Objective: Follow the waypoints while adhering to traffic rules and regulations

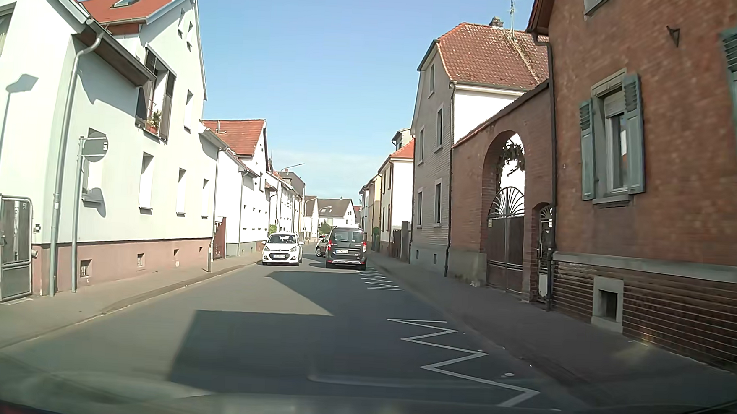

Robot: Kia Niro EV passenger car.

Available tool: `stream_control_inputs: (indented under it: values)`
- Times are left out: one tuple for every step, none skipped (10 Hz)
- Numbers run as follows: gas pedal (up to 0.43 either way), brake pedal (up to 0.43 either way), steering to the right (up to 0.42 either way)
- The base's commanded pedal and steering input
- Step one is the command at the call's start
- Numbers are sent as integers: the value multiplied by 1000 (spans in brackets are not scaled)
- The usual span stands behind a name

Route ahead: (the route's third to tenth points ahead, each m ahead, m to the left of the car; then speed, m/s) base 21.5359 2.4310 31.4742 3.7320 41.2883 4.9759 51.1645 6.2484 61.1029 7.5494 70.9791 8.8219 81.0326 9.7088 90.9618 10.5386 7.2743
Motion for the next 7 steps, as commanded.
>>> stream_control_inputs:
  values:
    - [0, 24, -35]
    - [0, 24, -35]
    - [0, 30, -35]
    - [0, 43, -35]
    - [0, 55, -35]
    - [0, 73, -35]
    - [0, 128, -35]
